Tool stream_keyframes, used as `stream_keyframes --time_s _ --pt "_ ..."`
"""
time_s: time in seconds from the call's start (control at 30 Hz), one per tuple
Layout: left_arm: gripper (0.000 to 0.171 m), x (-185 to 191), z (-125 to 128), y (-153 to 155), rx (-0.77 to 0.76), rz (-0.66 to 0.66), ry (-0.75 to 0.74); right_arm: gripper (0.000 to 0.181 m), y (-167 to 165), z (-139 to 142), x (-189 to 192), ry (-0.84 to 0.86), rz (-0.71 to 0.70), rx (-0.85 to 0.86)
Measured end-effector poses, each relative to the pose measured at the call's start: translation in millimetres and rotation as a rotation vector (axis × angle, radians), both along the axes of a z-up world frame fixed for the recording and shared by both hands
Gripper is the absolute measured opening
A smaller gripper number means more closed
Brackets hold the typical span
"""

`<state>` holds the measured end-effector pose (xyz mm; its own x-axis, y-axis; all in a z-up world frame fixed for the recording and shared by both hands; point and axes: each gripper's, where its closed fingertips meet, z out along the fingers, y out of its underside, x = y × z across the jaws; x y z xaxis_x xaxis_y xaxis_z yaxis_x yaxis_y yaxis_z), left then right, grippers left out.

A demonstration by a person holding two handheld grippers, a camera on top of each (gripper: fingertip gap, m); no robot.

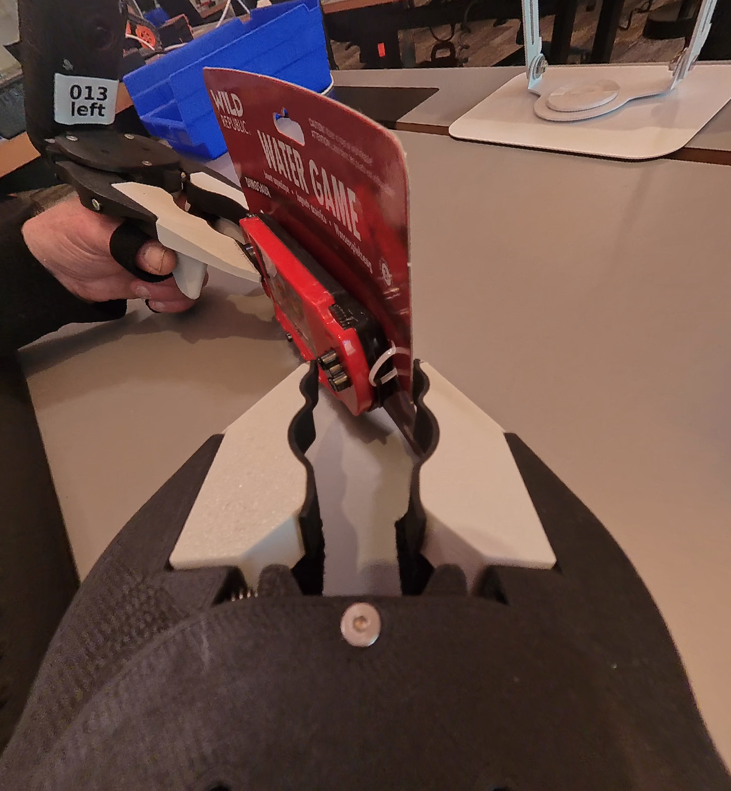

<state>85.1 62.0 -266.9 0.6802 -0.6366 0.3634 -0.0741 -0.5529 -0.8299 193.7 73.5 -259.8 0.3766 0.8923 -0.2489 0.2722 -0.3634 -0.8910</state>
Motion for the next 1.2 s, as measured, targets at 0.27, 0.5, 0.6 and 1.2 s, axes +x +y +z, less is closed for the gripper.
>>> stream_keyframes --time_s 0.27,0.5,0.6,1.2 --pt "0.047 1.2 -0.1 -0.4 -0.002 -0.006 0.000 0.040 -1.4 -1.5 0.0 -0.005 0.008 -0.006" --pt "0.047 1.2 -0.1 -0.2 -0.003 -0.005 -0.002 0.039 -1.1 -1.8 0.2 -0.009 0.006 -0.003" --pt "0.046 1.1 -0.2 -0.2 -0.004 -0.005 -0.002 0.038 -1.3 -2.1 0.3 -0.012 0.008 0.001" --pt "0.046 1.4 0.1 0.6 -0.008 -0.004 -0.014 0.040 0.7 -2.0 -0.3 -0.001 0.001 -0.021"
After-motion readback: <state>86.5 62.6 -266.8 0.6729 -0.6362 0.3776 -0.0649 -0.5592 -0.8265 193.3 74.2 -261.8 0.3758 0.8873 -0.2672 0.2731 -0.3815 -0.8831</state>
